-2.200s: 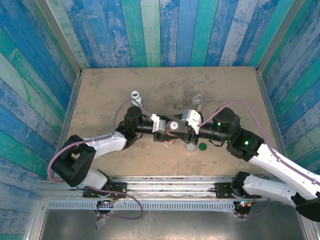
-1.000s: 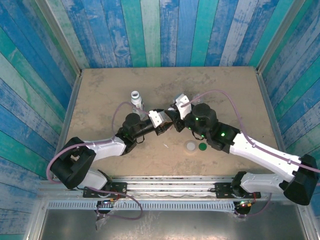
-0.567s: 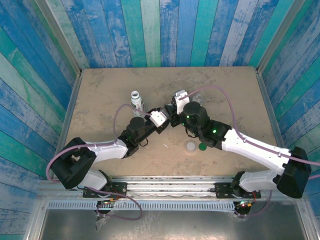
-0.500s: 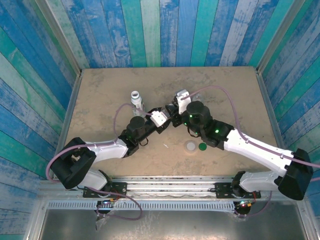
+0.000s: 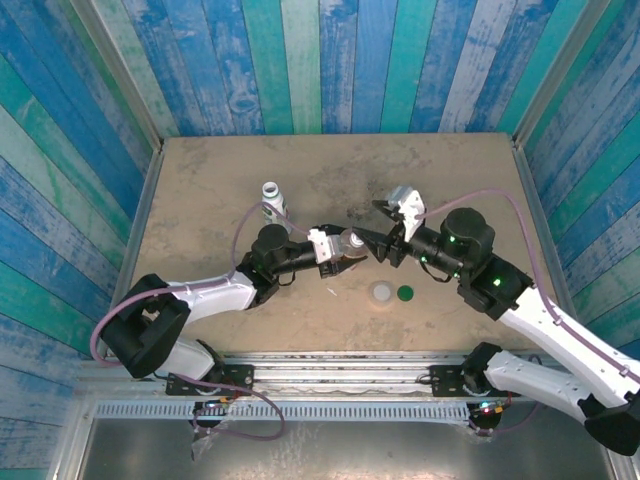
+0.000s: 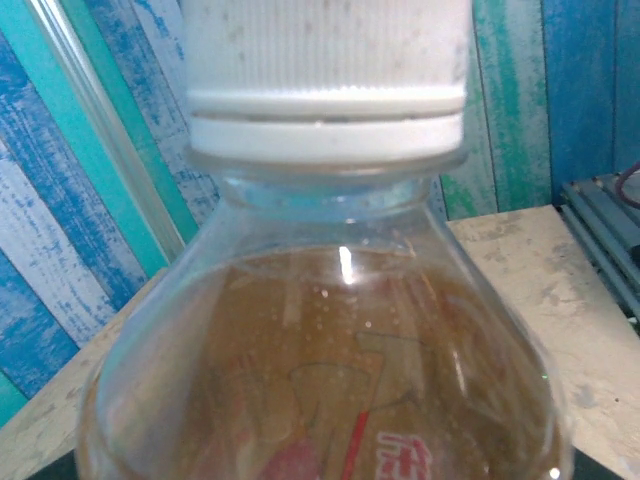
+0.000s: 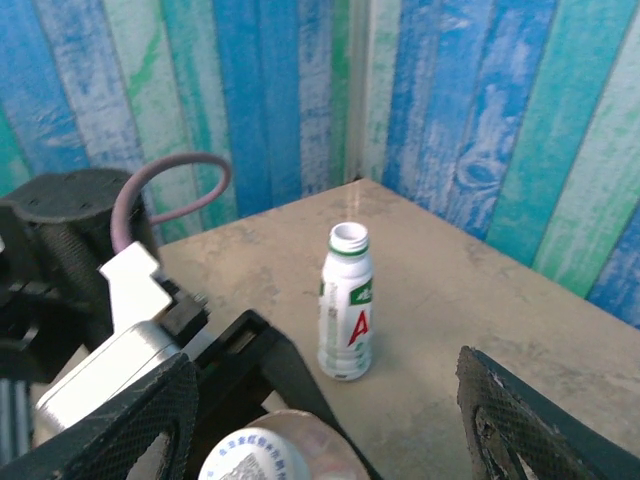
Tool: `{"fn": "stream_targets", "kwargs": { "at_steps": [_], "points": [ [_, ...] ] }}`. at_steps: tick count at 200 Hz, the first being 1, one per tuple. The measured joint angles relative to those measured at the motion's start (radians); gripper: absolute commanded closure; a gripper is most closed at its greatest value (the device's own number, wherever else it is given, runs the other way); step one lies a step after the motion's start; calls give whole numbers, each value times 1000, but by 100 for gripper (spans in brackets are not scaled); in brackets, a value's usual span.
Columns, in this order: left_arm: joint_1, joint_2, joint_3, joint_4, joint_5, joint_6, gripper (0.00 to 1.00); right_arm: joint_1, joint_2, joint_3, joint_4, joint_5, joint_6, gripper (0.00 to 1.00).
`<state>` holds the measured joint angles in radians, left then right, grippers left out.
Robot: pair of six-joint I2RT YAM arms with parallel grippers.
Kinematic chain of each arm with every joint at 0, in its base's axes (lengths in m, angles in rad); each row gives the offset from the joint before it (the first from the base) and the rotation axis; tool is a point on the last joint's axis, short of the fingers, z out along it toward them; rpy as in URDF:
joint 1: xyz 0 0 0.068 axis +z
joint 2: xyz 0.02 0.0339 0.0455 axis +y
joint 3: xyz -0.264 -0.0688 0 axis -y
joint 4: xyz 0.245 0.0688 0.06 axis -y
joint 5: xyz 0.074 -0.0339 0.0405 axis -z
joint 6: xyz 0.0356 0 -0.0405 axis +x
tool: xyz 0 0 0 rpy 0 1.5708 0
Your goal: Screw on the bottle caps
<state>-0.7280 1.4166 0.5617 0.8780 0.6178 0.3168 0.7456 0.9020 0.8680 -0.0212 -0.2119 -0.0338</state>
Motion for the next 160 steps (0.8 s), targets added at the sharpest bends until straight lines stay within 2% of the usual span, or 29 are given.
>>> {"fn": "stream_targets", "kwargs": {
  "at_steps": [23,39,51,82,91,110,121,132,143,160],
  "points": [
    [1,3,4,-6,16,-1,42,0,18,-9,-29,-65,-27,30],
    [1,4,5,-8,21,-4,42,0,35,-15,-48,-90,-44,35],
    [1,4,6,-10,21,-4,42,0,49,-16,-58,-101,-57,42],
    [1,4,6,-16,18,-6,40,0,69,-16,-77,-110,-76,68],
    [2,4,6,-24,20,-8,39,2,69,-16,-80,-106,-80,72],
    [3,5,6,-32,16,-15,30,0,69,-16,-87,-105,-89,77],
    [4,4,6,-31,19,-11,9,1,69,-16,-87,-94,-90,78],
    [4,4,6,-26,10,-13,0,0,69,-16,-90,-80,-85,78],
    [3,4,6,-15,3,-18,6,0,69,-17,-92,-55,-83,78],
    [3,4,1,3,-22,-24,6,0,66,-23,-91,6,-78,78]
  ]
}}
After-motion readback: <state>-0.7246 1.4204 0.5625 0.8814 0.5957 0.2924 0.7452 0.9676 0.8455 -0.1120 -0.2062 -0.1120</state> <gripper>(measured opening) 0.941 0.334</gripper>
